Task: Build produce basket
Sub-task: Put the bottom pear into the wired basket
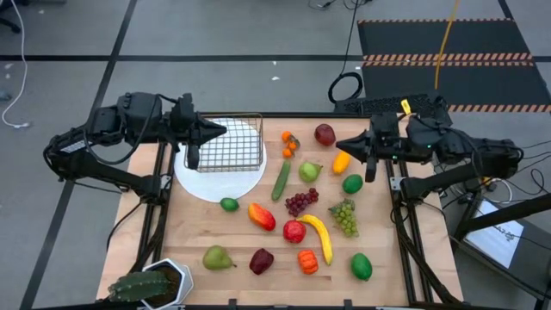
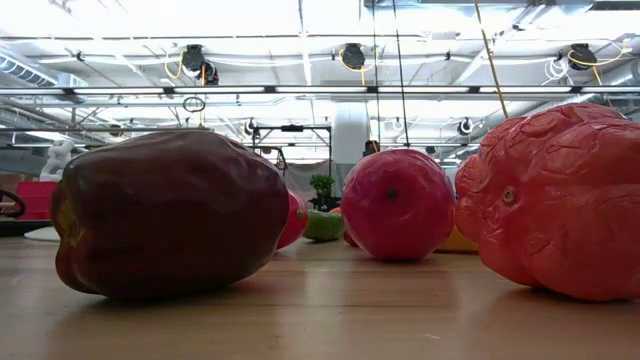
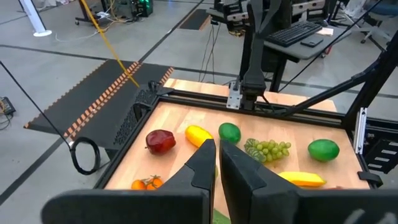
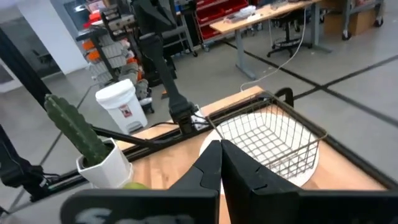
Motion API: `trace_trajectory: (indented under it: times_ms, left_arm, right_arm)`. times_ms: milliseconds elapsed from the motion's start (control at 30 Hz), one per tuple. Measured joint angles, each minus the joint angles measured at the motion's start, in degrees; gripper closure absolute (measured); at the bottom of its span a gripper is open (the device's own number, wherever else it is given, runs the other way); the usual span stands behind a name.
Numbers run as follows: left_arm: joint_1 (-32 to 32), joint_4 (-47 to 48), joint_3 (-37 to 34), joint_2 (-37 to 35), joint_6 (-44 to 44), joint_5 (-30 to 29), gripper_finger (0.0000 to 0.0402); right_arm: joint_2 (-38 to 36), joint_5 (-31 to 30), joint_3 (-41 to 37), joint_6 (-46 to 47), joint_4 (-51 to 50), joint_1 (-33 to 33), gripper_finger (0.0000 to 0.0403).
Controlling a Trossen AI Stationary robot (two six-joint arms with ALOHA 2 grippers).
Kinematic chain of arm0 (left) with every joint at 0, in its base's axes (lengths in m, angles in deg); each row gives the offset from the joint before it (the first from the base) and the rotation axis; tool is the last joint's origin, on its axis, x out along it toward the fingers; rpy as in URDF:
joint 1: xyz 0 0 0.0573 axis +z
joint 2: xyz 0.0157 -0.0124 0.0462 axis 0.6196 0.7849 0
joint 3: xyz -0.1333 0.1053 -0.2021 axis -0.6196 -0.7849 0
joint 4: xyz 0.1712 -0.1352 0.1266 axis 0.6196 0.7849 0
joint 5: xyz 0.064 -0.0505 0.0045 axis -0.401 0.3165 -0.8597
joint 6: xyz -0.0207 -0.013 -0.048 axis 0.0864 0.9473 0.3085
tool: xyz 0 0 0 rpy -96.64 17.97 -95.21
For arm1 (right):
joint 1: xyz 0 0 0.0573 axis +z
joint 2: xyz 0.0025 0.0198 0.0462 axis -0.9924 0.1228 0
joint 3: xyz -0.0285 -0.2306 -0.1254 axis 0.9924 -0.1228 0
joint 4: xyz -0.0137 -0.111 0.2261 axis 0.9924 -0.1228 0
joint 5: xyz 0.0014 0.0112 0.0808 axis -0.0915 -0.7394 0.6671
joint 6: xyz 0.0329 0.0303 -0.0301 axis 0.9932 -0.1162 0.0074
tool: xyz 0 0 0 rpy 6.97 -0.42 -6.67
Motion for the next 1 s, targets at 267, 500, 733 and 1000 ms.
trace_trajectory:
  times_ms: [267, 500, 733, 1000]
  left_arm:
    - [-0.02, 1.53, -0.02, 0.00, 3.70, 0.96, 0.0376]
    - [-2.66, 1.82, -0.02, 0.23, 12.94, 1.19, 0.0376]
    - [-12.35, 3.00, -0.02, 2.92, 21.87, -3.57, 0.0376]
    - [-23.64, 5.92, -0.02, 10.90, 29.47, -5.79, 0.0376]
  right_arm:
    - [1.22, 3.05, -0.04, 4.06, -0.09, 0.02, 0.0403]
    - [0.24, 3.08, -0.04, 2.49, -0.11, -0.46, 0.0403]
    - [-1.57, 3.98, -0.05, 5.29, -2.57, -0.43, 0.0403]
    - [-3.58, 12.56, -0.07, 7.04, -7.29, -0.37, 0.0403]
